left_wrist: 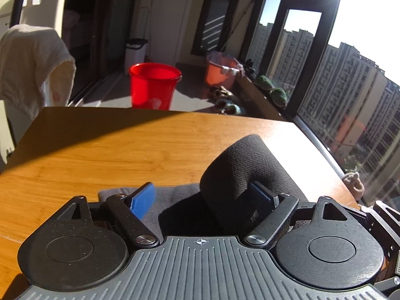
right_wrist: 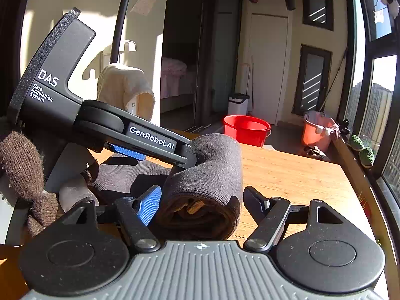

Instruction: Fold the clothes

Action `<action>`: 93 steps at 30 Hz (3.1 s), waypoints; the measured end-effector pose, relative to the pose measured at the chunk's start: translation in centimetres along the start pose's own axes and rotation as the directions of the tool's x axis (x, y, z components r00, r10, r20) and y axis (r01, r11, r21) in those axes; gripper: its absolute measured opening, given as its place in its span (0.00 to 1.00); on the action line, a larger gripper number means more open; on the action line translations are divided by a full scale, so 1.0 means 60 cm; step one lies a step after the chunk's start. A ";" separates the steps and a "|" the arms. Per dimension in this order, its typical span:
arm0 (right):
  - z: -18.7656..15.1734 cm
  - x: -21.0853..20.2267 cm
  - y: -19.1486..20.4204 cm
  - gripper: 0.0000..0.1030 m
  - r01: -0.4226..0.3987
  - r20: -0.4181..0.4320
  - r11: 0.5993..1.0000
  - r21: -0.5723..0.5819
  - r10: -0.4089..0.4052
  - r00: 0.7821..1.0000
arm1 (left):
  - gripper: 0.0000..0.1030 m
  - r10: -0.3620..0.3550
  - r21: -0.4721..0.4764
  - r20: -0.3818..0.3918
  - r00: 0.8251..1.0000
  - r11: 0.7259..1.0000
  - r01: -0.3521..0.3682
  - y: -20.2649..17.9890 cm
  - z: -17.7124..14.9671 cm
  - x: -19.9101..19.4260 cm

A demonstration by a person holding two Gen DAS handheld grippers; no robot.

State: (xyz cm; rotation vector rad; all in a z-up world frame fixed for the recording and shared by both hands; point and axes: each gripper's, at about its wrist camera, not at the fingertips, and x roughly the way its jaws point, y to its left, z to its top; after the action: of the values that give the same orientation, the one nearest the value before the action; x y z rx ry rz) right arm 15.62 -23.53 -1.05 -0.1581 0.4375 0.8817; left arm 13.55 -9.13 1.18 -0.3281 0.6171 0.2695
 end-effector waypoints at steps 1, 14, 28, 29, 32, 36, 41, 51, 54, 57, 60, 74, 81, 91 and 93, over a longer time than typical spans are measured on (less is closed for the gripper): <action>-0.001 0.005 -0.008 0.78 -0.015 -0.011 0.999 0.034 0.016 1.000 | 0.85 -0.006 -0.008 -0.001 1.000 1.000 0.006 0.004 -0.001 -0.002; -0.028 0.025 0.146 0.59 0.121 0.039 0.863 -0.491 -0.117 0.992 | 0.83 -0.006 -0.059 0.048 0.999 0.998 0.009 0.044 0.022 -0.050; -0.018 0.050 0.020 0.39 -0.094 -0.042 0.989 0.111 0.099 0.994 | 0.80 0.040 -0.131 -0.024 0.999 0.990 -0.043 0.111 -0.012 -0.010; -0.013 0.047 0.011 0.34 -0.081 -0.038 0.991 0.102 0.085 0.996 | 0.80 0.031 -0.144 -0.018 0.999 0.989 -0.033 0.115 -0.008 -0.011; 0.002 0.036 0.010 0.19 0.051 -0.006 0.991 -0.122 -0.052 0.999 | 0.80 0.021 -0.165 0.013 1.000 0.986 -0.018 0.121 0.006 -0.020; 0.000 0.044 0.060 0.14 0.176 0.056 0.793 -0.583 -0.176 0.983 | 0.83 -0.012 -0.178 0.059 0.998 0.984 0.023 0.116 0.032 -0.038; -0.021 0.064 0.100 0.12 0.170 0.066 0.616 -0.770 -0.188 0.980 | 0.89 -0.058 -0.094 0.061 0.996 0.994 0.063 0.058 0.055 -0.034; 0.016 0.054 0.077 0.67 0.096 0.051 0.895 -0.435 -0.082 0.995 | 0.63 -0.003 -0.132 -0.077 0.997 0.991 -0.007 0.084 0.012 0.036; 0.024 0.064 0.077 0.81 0.084 0.041 0.943 -0.321 -0.075 0.996 | 0.63 -0.025 -0.175 -0.076 0.997 0.985 0.011 0.100 0.001 0.039; 0.014 0.087 0.065 0.84 0.212 0.043 0.945 -0.250 -0.208 0.977 | 0.63 -0.036 -0.186 -0.056 0.998 0.982 0.025 0.109 -0.001 0.027; 0.011 0.093 0.033 0.85 0.265 0.033 0.953 -0.148 -0.264 0.964 | 0.64 -0.021 -0.177 -0.022 1.000 0.984 0.016 0.120 0.001 0.004; 0.024 0.068 0.000 0.46 0.318 0.045 0.906 -0.278 -0.318 0.947 | 0.52 -0.076 -0.204 0.006 0.997 0.976 0.075 0.113 0.004 -0.004; -0.063 0.127 0.210 0.49 0.346 0.222 0.389 -0.854 -0.329 0.918 | 0.66 -0.077 -0.208 0.068 0.995 0.974 0.090 0.115 0.027 -0.045; -0.069 0.082 0.209 0.78 0.165 0.103 0.548 -0.820 -0.144 0.984 | 0.78 0.000 -0.067 0.003 1.000 0.998 0.000 0.087 0.013 -0.011; -0.037 0.053 0.160 0.82 0.044 -0.008 0.710 -0.703 -0.070 0.998 | 0.79 0.007 -0.065 0.004 1.000 0.998 -0.007 0.095 0.000 -0.008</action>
State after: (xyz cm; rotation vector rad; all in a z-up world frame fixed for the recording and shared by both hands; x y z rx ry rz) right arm 9.24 -15.91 -4.01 -0.8968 0.0995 0.9509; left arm 11.22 -3.98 0.21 -0.3877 0.6059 0.2974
